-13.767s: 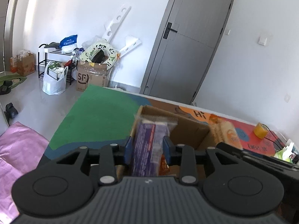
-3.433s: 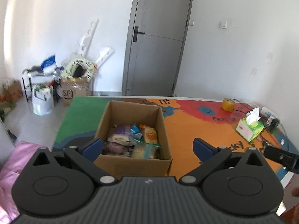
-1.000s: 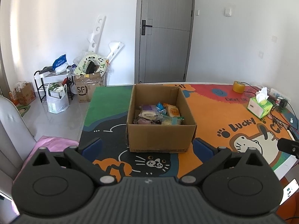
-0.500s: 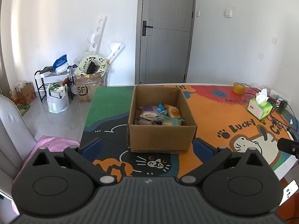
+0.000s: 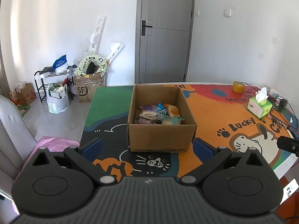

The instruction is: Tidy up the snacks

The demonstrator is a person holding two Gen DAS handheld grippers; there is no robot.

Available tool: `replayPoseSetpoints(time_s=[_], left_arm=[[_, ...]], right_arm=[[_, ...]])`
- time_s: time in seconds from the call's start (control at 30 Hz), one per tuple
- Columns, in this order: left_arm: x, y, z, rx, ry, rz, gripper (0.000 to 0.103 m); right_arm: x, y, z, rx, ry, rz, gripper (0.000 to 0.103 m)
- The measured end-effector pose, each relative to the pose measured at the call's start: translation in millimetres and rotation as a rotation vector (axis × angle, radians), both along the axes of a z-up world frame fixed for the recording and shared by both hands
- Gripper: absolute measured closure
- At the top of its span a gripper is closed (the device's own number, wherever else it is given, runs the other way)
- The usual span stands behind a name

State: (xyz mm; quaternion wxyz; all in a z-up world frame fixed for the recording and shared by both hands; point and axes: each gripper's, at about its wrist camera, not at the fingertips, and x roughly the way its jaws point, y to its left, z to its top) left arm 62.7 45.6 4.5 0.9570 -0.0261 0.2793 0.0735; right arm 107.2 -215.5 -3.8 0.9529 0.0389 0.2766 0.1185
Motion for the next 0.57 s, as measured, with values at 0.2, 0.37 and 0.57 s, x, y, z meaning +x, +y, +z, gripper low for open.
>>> replayPoseSetpoints(time_s=[0.2,0.37,0.57], left_arm=[[-1.6,-1.2,-0.9,-0.001,-0.003,-0.007,0.001],[-2.5,-1.1,-2.1,-0.002,0.002,-0.007,0.001],[-3.0,-1.1,-3.0,-0.002,0.001,-0.009,0.001]], right_arm=[[-0.3,0.1,-0.8,-0.003,-0.001,-0.001,0.000],[-0.2,0.0,-1.5,-0.003,0.002,-0.002,0.000],[-0.1,1.0,-1.8,-0.003,0.004,-0.002,0.000]])
